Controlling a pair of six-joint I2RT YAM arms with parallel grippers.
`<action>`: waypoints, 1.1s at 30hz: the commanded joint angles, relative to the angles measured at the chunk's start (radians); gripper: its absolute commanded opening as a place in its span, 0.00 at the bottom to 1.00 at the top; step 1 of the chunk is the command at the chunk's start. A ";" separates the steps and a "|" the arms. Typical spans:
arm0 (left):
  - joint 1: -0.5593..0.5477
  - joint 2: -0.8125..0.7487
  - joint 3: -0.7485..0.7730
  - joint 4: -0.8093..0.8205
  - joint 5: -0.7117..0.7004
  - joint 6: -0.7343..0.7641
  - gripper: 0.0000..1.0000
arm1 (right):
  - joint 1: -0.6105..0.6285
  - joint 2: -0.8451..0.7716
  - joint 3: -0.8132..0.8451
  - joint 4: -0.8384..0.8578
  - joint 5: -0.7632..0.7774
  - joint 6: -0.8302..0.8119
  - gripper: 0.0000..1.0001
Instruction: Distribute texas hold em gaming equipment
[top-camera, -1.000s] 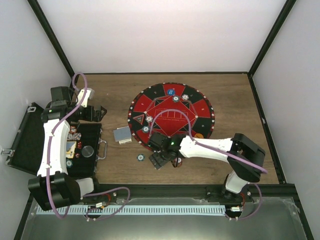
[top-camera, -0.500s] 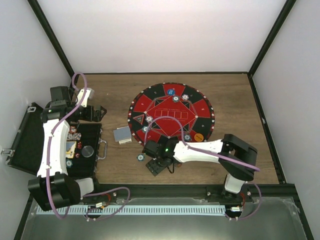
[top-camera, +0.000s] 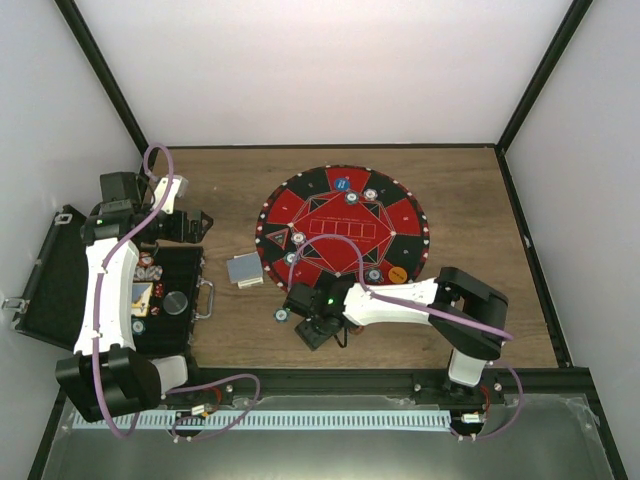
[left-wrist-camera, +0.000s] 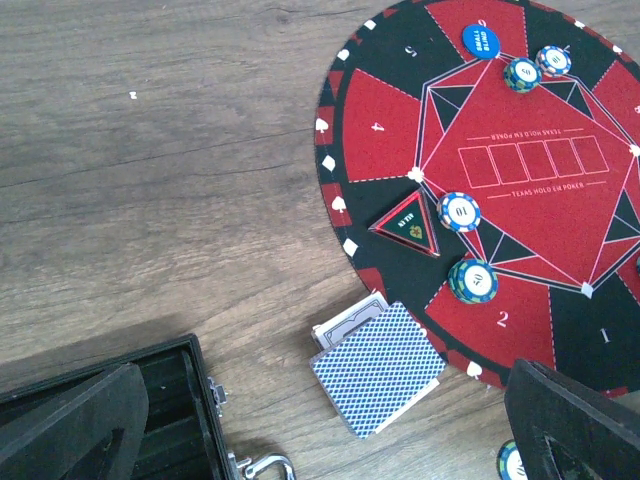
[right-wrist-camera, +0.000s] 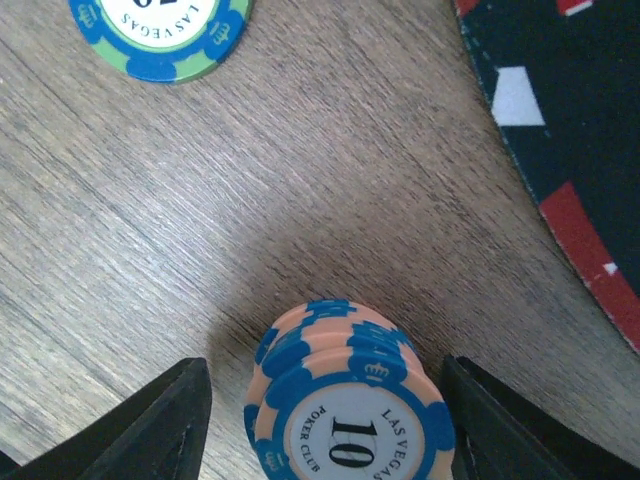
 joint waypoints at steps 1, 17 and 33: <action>0.007 -0.017 0.019 -0.003 0.000 -0.003 1.00 | 0.007 0.012 0.019 -0.002 0.033 -0.001 0.62; 0.006 -0.018 0.009 0.000 0.006 -0.005 1.00 | 0.007 0.003 0.063 -0.039 0.054 -0.008 0.38; 0.006 -0.023 0.012 -0.004 0.009 -0.003 1.00 | -0.009 -0.048 0.138 -0.145 0.116 -0.022 0.29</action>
